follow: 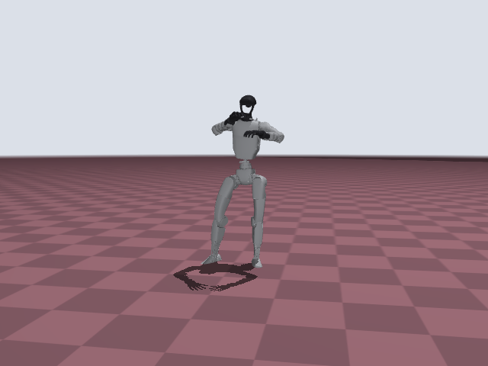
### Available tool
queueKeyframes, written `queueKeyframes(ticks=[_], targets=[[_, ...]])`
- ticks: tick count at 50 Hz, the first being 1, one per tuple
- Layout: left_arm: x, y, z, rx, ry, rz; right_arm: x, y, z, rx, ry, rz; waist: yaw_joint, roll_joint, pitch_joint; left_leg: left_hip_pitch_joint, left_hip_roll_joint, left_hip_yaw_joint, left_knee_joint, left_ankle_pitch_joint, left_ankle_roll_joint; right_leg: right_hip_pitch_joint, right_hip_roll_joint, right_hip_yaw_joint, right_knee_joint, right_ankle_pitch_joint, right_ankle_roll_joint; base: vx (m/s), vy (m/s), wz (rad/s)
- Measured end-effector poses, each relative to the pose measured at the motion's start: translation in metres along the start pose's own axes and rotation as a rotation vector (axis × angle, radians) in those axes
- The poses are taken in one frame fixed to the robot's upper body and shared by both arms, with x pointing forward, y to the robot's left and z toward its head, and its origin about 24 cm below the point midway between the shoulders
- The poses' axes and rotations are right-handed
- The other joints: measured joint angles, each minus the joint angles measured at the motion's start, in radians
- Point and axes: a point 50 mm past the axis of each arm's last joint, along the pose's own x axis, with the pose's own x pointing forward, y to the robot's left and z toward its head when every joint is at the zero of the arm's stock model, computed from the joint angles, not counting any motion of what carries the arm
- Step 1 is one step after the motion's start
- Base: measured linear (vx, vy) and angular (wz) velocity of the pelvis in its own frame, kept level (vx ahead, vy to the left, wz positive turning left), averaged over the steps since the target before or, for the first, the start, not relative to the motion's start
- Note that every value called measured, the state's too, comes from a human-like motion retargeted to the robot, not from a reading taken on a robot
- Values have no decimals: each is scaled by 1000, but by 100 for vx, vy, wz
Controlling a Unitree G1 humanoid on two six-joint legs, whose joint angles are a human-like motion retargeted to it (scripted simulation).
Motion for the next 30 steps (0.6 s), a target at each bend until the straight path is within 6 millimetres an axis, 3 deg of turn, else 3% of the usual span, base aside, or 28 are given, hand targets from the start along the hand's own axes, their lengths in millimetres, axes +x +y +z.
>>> queueKeyframes(ticks=[10, 18, 30], targets=[[9, 3, 12, -43, -59, 22, 16, 26, 20, -25, 13, 9, 42, -13, 12, -9, -7, -4, -1, 2, 10, -4, -7, -3, -8, 9, 0, 0, 0, 0], [15, 1, 24, -83, -103, 31, 16, 48, 18, -65, 60, 125, 87, -17, 19, -17, -9, -7, 2, 2, 11, -3, -9, -9, -17, 17, 0, 0, 0, 0], [14, 1, 29, -92, -127, 31, 11, 56, 8, -103, 90, 176, 115, -19, 21, -22, -15, -25, 8, -3, 14, 10, -21, -30, -19, 16, 0, 0, 0, 0]])
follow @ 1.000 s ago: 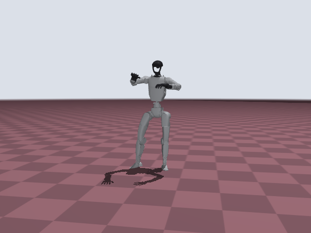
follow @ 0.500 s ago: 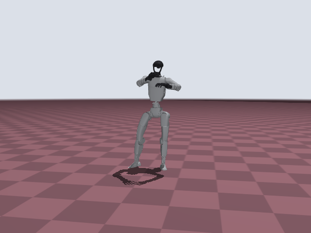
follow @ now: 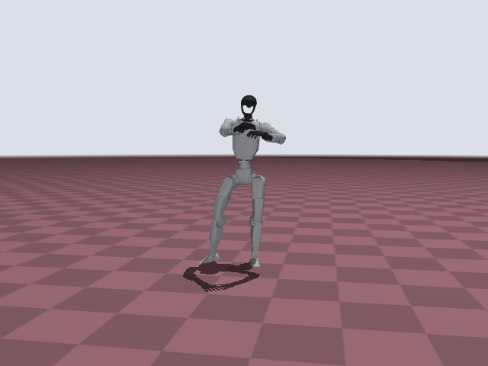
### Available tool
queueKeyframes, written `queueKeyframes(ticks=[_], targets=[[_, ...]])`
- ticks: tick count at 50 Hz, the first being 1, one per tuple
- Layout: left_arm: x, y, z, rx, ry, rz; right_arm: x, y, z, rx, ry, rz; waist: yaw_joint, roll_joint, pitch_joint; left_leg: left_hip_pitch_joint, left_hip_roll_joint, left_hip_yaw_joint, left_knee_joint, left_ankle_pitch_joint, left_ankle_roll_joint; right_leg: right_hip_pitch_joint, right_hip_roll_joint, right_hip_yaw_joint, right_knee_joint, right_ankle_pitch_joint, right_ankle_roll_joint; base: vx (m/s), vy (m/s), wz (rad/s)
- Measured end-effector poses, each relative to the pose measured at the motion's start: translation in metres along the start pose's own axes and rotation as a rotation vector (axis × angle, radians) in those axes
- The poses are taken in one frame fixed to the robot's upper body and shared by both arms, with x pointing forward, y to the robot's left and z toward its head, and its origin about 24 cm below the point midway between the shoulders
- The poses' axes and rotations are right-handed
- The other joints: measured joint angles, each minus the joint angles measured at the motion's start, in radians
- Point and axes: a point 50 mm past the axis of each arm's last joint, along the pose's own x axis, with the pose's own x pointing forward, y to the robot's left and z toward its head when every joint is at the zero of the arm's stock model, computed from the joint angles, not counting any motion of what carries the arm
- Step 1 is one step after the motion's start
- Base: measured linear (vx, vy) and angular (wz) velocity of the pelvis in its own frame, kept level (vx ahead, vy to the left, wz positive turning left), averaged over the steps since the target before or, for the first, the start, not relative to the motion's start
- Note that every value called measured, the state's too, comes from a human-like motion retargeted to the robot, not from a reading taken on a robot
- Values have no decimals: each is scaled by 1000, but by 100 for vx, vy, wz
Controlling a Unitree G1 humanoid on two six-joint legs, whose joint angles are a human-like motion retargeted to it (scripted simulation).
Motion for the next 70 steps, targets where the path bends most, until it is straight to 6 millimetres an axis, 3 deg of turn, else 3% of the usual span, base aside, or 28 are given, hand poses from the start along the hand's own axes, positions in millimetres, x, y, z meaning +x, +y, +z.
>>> queueKeyframes(ticks=[15, 27, 49, 70], targets=[[-1, 0, -2, 0, 6, 5, -6, 11, -12, -17, 43, 51, 2, 3, -5, -3, -6, -16, 0, -3, 1, 7, -10, -17, 3, -4, 0, 0, 0, 0], [-6, 0, -6, 6, 27, 1, -18, 20, -34, -38, 97, 97, -13, 12, -8, -4, -9, -20, -3, -2, 1, 5, -14, -22, 8, -3, 0, 0, 0, 0], [-17, -2, -16, 34, 69, -21, -61, 31, -98, -76, 254, 200, -49, 32, -11, -1, -2, -11, -9, 4, -5, -7, -7, -18, 20, -1, 0, 0, 0, 0], [-23, -1, -22, 57, 95, -31, -107, 27, -156, -140, 415, 280, -65, 43, -7, 3, 5, -2, -18, 13, -11, -17, 2, -9, 29, -10, 0, 0, 0, 0]])
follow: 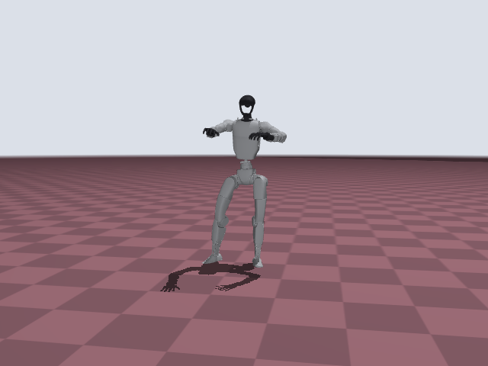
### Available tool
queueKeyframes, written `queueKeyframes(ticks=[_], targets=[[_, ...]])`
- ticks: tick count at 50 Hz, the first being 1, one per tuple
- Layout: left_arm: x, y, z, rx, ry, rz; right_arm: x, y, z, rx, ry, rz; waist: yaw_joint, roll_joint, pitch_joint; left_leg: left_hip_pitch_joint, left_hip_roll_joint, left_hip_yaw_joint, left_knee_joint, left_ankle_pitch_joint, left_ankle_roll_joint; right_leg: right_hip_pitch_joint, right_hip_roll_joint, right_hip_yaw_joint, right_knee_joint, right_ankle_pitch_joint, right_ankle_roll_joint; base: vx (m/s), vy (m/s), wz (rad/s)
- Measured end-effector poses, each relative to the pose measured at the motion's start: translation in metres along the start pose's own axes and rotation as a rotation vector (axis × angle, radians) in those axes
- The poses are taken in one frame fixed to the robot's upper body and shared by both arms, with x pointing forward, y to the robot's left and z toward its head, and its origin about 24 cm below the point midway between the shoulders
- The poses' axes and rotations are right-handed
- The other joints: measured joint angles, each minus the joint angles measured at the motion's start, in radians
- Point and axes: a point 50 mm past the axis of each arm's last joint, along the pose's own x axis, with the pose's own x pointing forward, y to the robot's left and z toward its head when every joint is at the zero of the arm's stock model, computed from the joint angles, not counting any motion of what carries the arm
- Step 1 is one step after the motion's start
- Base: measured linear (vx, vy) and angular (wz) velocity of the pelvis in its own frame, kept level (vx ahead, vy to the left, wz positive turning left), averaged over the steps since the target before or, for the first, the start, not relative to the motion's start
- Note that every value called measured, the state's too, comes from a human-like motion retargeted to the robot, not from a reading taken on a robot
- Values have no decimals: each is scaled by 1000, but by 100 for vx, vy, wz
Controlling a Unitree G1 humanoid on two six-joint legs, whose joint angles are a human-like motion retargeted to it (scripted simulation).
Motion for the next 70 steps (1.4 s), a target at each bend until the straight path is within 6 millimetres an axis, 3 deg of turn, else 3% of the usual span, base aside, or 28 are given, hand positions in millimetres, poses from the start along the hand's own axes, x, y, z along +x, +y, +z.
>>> queueKeyframes(ticks=[23, 42, 48, 53, 57, 62, 70], targets=[[-2, 1, -5, 8, 23, 3, -29, 10, -74, -34, 220, 82, -13, 5, 1, 2, 2, -5, -17, 11, -8, -3, 4, -6, 5, -11, 0, 0, 0, 0], [-4, 0, -7, 9, 35, -1, -51, 13, -119, -44, 390, 121, -17, 8, 5, 4, 1, -3, -17, 12, -9, -4, 3, -5, 9, -11, 0, 0, 0, 0], [-6, -1, -10, 10, 47, -8, -55, 12, -124, 12, 408, 108, -22, 9, 3, 5, 2, -2, -19, 13, -11, -4, 5, -5, 5, -9, 0, 0, 0, 0], [-9, -1, -13, 19, 64, -16, -47, -1, -108, 78, 331, 20, -31, 7, -3, 7, 4, 0, -21, 13, -12, -3, 9, -3, 3, -8, 0, 0, 0, 0], [-12, -2, -18, 31, 94, -20, -36, -21, -76, 163, 205, -130, -39, 3, -7, 11, 5, 2, -21, 10, -11, -1, 11, 1, 3, -10, 0, 0, 0, 0], [-15, -2, -25, 49, 133, -11, -26, -54, -15, 229, -31, -346, -47, -9, -8, 19, 5, 6, -18, 5, -6, 2, 11, 10, 7, -14, 0, 0, 0, 0], [-14, -11, -24, 12, 137, -40, -22, -96, 87, 356, -378, -478, -37, -22, -12, 24, 2, 11, -1, -9, 2, 4, 5, 24, 16, -21, 0, 0, 0, 0]])
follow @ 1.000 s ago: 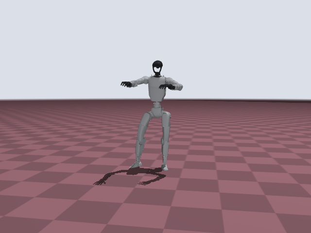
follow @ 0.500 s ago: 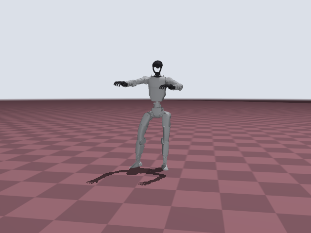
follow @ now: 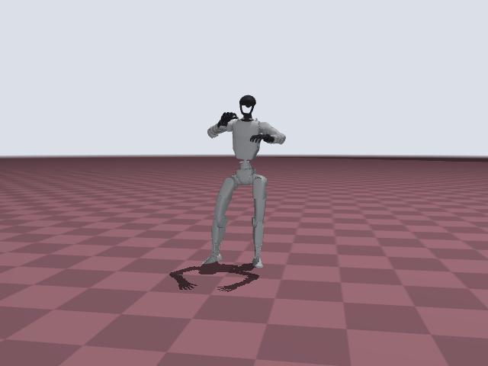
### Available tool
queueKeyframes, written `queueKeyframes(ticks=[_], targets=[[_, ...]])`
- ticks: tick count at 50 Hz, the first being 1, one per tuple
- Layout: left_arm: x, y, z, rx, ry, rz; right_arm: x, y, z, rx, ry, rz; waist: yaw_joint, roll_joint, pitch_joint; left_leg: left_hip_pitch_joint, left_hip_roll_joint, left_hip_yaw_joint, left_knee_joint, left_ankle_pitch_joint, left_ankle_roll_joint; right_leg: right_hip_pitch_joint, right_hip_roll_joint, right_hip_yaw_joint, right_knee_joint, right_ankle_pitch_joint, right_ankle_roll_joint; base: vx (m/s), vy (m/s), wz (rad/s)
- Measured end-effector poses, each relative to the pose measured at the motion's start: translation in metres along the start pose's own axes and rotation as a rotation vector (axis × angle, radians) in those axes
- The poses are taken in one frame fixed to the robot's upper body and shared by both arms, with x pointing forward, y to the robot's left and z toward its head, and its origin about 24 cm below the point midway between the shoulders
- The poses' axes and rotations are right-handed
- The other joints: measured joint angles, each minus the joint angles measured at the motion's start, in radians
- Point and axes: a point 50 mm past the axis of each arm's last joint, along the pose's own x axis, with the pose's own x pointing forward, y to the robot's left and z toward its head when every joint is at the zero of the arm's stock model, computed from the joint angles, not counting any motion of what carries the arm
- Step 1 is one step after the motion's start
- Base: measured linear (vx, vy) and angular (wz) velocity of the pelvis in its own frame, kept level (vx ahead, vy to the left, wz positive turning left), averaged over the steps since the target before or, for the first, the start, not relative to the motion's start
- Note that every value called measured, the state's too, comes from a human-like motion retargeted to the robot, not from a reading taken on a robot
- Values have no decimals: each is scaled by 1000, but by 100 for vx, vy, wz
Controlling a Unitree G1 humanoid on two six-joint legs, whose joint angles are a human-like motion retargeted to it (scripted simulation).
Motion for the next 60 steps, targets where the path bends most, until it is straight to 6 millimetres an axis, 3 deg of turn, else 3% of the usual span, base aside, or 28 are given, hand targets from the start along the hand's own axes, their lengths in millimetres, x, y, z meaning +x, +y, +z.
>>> queueKeyframes(ticks=[5, 10, 17, 23, 31, 43, 60], targets=[[4, -2, 9, -17, -46, 2, 19, 20, 37, 74, -67, 6, 13, -7, -1, 0, -5, -7, 8, -6, 5, 5, -9, -3, 5, -4, 0, 0, 0, 0], [10, 0, 17, -58, -87, 12, 27, 49, 57, 103, -51, 52, 28, -12, -1, -3, -9, -22, 9, -7, 8, 13, -17, -17, 8, -7, -4, 0, 0, 0], [16, 0, 27, -83, -133, 2, 22, 87, 69, 31, -48, 182, 49, -16, -5, -13, -12, -44, 9, -4, 11, 20, -25, -41, 7, -6, -13, 0, 1, 8], [17, -1, 32, -72, -161, 16, 13, 99, 69, -14, -65, 214, 65, -17, -8, -19, -15, -54, 9, -3, 10, 23, -29, -52, 5, -5, -14, 0, 0, 0], [14, -1, 28, -63, -154, 24, -1, 105, 48, -48, -15, 256, 70, -17, -14, -21, -19, -56, 6, -3, 10, 24, -32, -56, 1, -2, -10, 0, 0, 0], [7, 0, 19, -35, -123, 16, -40, 107, -6, -100, 123, 339, 57, -13, -15, -19, -22, -48, 7, -5, 10, 23, -34, -50, -4, 2, -2, 0, 0, 0], [-3, -1, 4, -3, -65, 2, -92, 83, -76, -198, 314, 390, 28, 0, -11, -13, -9, -22, 8, -5, 4, 10, -16, -28, -4, 0, 0, 0, 0, 0]])
